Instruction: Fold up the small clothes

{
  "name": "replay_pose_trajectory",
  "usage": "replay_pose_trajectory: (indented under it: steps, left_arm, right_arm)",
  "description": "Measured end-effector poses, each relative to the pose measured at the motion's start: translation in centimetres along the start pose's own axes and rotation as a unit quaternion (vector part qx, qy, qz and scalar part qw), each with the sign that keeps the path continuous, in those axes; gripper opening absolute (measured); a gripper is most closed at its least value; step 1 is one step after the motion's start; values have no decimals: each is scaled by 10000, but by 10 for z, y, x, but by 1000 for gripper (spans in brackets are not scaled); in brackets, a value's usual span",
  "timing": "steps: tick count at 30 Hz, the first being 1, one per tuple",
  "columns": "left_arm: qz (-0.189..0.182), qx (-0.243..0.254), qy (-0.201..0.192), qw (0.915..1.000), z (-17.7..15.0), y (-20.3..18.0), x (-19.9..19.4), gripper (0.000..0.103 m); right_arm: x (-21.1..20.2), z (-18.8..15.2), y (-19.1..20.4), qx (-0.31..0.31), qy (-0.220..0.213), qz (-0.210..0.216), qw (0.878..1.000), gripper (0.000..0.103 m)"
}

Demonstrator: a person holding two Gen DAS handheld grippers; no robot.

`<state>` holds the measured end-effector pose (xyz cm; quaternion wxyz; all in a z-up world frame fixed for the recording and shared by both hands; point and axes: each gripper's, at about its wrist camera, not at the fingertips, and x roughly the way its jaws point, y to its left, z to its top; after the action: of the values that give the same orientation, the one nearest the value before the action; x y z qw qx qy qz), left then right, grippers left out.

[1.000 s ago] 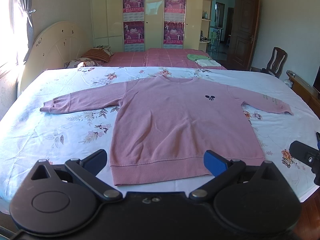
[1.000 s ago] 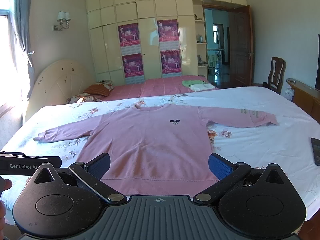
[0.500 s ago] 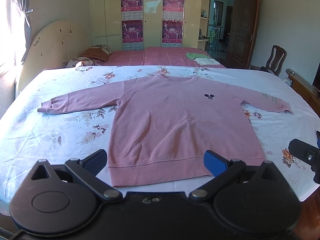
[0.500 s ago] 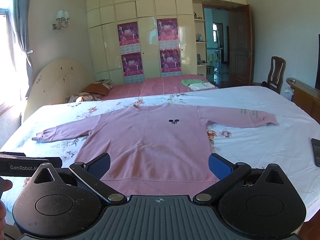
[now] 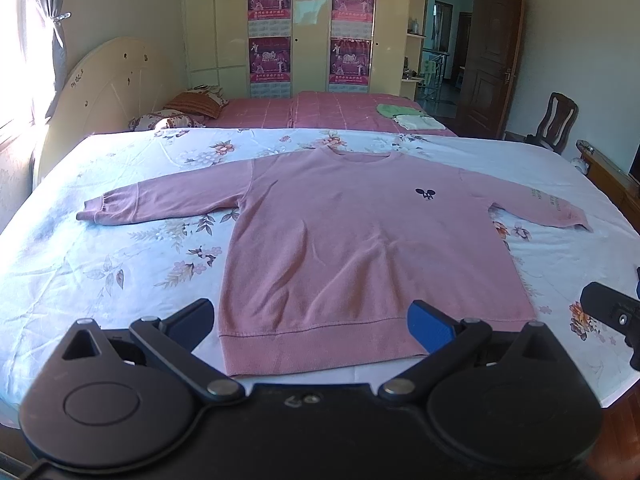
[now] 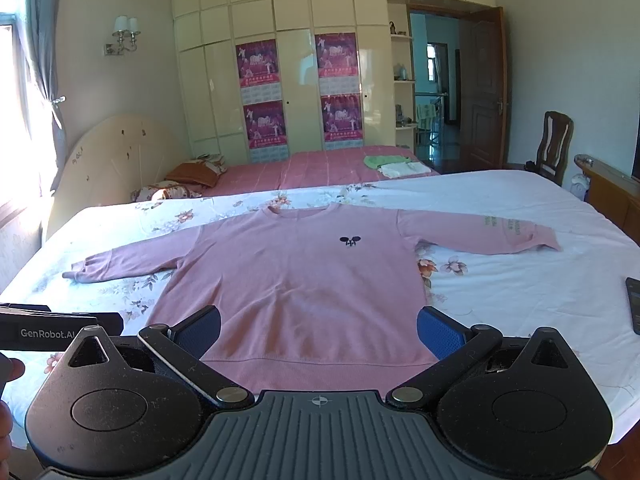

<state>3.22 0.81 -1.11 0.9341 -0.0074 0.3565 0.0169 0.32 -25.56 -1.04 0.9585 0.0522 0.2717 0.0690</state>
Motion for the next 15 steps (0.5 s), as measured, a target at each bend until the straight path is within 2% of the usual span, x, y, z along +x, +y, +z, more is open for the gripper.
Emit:
replay_pose_trajectory:
  steps: [15]
  left_arm:
    - [31, 17, 24, 10000, 6, 2, 11, 103]
  right_arm:
    - [11, 4, -1, 32, 30, -31, 10000, 103]
